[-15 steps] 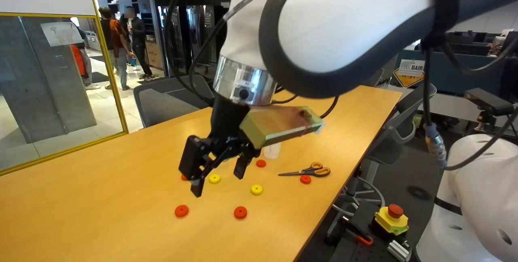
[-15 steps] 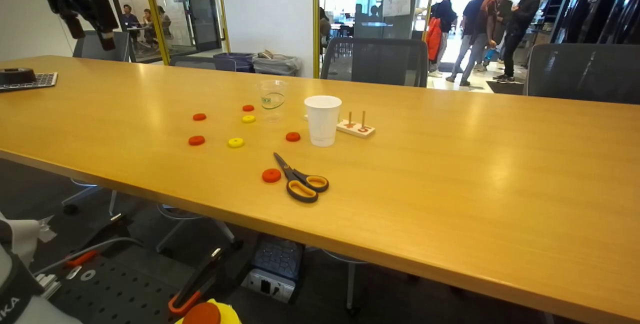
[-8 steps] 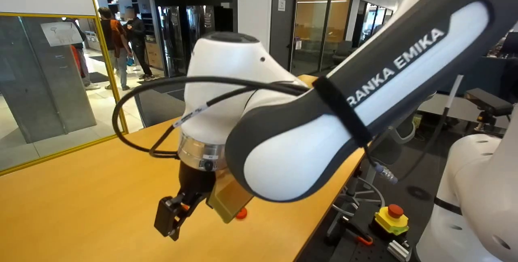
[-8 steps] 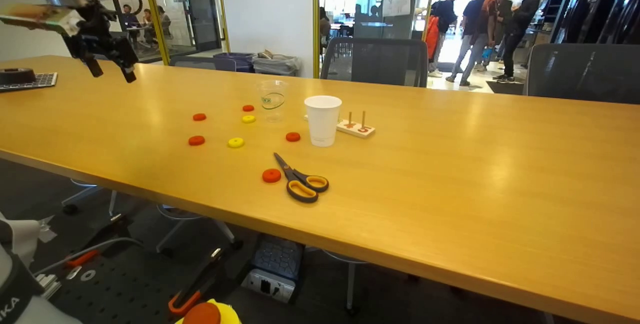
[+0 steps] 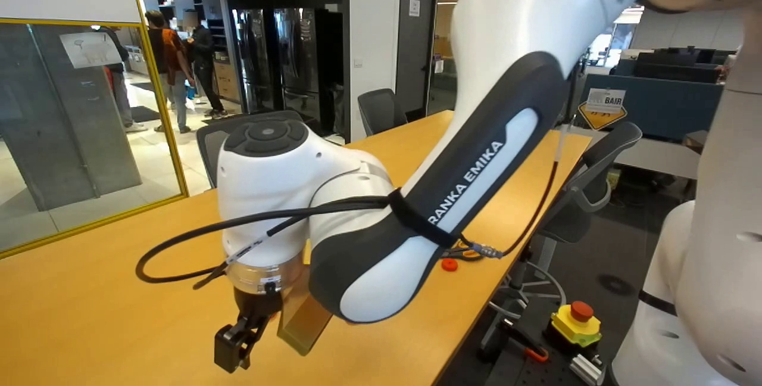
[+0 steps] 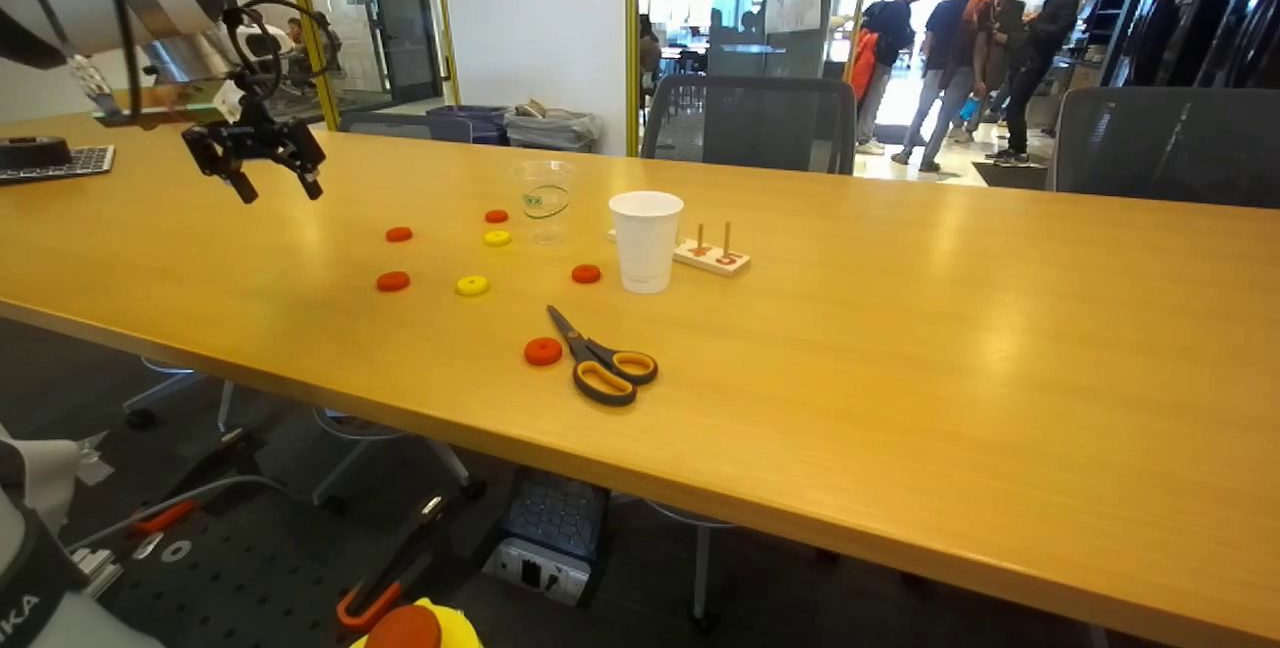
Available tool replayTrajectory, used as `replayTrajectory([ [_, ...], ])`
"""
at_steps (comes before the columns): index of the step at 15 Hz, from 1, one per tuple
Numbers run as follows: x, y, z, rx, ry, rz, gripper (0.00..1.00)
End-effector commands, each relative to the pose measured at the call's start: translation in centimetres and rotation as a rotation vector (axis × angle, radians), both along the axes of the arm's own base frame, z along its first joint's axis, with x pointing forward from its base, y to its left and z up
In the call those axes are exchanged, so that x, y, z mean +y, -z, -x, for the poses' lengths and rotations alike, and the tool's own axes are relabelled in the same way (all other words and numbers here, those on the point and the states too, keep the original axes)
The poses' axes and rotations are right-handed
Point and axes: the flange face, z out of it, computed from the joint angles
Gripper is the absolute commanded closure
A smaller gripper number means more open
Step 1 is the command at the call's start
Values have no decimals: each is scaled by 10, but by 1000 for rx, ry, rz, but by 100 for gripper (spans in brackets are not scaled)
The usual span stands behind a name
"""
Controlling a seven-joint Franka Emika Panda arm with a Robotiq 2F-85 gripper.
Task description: Pick up the coloured tiles and put them in the cups
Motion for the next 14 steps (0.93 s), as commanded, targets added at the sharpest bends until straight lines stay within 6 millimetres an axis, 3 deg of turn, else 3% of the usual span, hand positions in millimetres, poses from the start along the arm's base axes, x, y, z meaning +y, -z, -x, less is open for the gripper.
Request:
replayTrajectory([
  [1,9,24,-48,1,14,26,0],
  [8,-8,56,-104,15,66,71,0],
  [14,-22,62,-125,54,117,86,0],
])
